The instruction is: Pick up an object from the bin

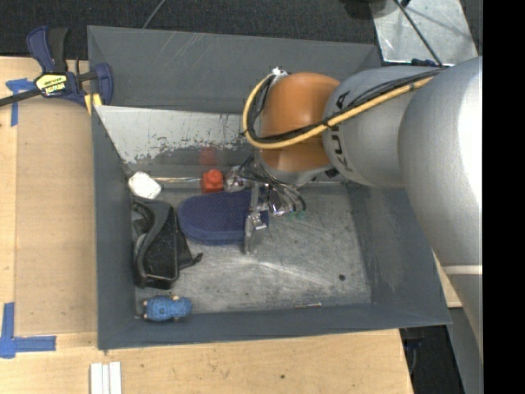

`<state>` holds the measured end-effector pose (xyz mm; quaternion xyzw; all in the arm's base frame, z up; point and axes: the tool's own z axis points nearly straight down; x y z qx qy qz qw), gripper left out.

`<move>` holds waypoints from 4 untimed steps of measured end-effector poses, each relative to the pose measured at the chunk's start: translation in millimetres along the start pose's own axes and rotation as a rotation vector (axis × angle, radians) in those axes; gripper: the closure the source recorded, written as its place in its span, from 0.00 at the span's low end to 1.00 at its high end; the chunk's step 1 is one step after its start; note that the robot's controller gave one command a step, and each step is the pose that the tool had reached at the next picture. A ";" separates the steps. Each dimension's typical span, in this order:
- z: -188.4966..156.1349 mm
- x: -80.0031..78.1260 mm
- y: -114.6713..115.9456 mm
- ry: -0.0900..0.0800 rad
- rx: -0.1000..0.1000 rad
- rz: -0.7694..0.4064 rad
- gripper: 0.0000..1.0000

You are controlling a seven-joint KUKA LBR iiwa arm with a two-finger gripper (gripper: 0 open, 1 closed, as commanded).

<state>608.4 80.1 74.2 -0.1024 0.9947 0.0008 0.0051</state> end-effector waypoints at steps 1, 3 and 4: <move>-3.0 -2.6 -2.9 -0.012 0.001 0.003 1.00; -2.8 -2.5 -2.9 -0.012 0.001 0.002 1.00; -154.0 -9.3 4.6 -0.003 0.002 -0.091 1.00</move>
Offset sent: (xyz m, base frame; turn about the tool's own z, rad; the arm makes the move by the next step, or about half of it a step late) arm 0.0000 0.0000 0.0000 0.0000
